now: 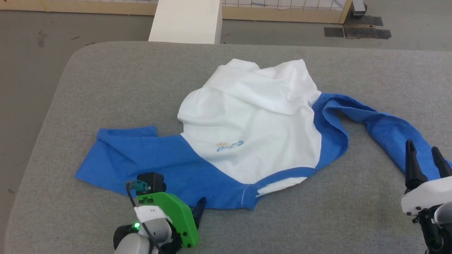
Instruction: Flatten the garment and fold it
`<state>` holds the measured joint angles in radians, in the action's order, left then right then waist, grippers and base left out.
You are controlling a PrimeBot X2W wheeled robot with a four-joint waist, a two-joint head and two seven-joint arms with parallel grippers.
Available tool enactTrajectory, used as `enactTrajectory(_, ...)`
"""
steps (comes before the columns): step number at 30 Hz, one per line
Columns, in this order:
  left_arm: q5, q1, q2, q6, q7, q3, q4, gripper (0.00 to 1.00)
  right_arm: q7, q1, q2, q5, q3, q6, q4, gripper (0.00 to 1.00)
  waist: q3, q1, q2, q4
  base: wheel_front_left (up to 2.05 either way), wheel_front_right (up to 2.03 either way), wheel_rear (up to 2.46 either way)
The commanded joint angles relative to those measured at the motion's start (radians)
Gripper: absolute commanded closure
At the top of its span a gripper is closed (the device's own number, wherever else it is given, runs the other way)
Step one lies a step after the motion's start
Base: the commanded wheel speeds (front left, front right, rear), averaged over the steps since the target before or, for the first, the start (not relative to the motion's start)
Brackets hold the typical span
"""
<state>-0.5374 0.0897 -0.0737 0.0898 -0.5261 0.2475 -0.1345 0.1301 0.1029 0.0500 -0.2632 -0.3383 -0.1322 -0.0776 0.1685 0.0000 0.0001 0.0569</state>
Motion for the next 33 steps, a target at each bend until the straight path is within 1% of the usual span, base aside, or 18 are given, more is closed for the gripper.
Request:
enactTrajectory(1,-0.006,0.019,0.006,-0.005,0.007,0.004,-0.024,0.0,-0.008,0.015,0.0,0.004,0.002,0.002,-0.002,0.0,0.006,0.0,-0.0001,-0.005,0.0,0.0,0.0)
enactTrajectory(8,-0.008,0.056,0.008,-0.015,0.038,0.009,-0.082,0.0,-0.009,0.023,0.0,0.009,0.009,0.002,0.0,0.0,0.019,0.0,-0.0001,-0.007,0.0,0.0,0.0)
enactTrajectory(10,-0.008,0.063,0.008,-0.02,0.047,0.012,-0.093,0.87,-0.01,0.025,0.0,0.009,0.01,0.002,-0.002,0.0,0.02,0.0,-0.0001,-0.006,0.0,0.0,0.0)
enactTrajectory(11,-0.006,0.064,0.007,-0.023,0.052,0.014,-0.098,1.0,-0.01,0.025,0.0,0.008,0.011,0.002,-0.003,0.0,0.021,0.0,-0.0001,-0.006,0.0,0.0,0.0)
enactTrajectory(17,-0.011,0.062,0.0,-0.038,0.079,0.013,-0.097,1.0,-0.004,0.025,0.0,0.014,0.022,0.002,-0.012,0.0,0.018,0.0,-0.0001,-0.003,0.0,0.0,0.0)
enactTrajectory(21,-0.019,0.048,-0.002,-0.038,0.1,0.004,-0.057,1.0,0.052,0.024,0.0,0.07,0.058,0.002,-0.014,0.0,0.014,0.0,-0.0001,0.002,0.0,0.0,0.0)
enactTrajectory(27,-0.027,0.027,-0.004,-0.023,0.121,-0.012,0.013,1.0,0.251,0.099,0.0,0.179,0.163,0.002,-0.047,0.0,0.032,0.0,-0.0001,0.015,0.0,0.0,0.0)
enactTrajectory(30,-0.028,0.028,-0.008,-0.021,0.119,-0.011,0.032,1.0,0.35,0.162,0.0,0.242,0.186,0.002,-0.08,0.0,0.05,0.0,-0.0001,0.027,0.0,0.0,0.0)
enactTrajectory(33,-0.029,0.032,-0.009,-0.023,0.118,-0.008,0.043,1.0,0.422,0.217,0.001,0.283,0.201,0.002,-0.119,0.0,0.07,0.0,-0.0001,0.039,0.0,0.0,0.0)
